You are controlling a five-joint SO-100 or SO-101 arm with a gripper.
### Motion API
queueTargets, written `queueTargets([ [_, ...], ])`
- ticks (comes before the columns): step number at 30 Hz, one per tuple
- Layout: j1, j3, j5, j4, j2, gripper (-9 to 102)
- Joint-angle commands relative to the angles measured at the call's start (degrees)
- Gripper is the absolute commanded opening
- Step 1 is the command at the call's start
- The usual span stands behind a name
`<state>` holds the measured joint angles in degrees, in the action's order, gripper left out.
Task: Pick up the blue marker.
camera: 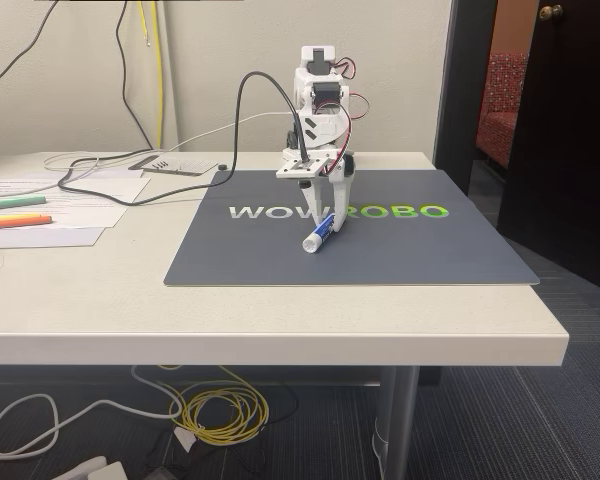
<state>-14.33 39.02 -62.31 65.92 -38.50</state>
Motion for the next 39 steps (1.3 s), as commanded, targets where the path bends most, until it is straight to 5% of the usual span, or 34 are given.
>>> queueTargets([
  [1,0.26,-2.46,-0.18,-0.70,-0.79,4],
  [23,-3.08,-2.46,11.51,7.03,-12.74,2],
  [39,-8.17,-2.02,35.86,22.85,-34.19,0],
])
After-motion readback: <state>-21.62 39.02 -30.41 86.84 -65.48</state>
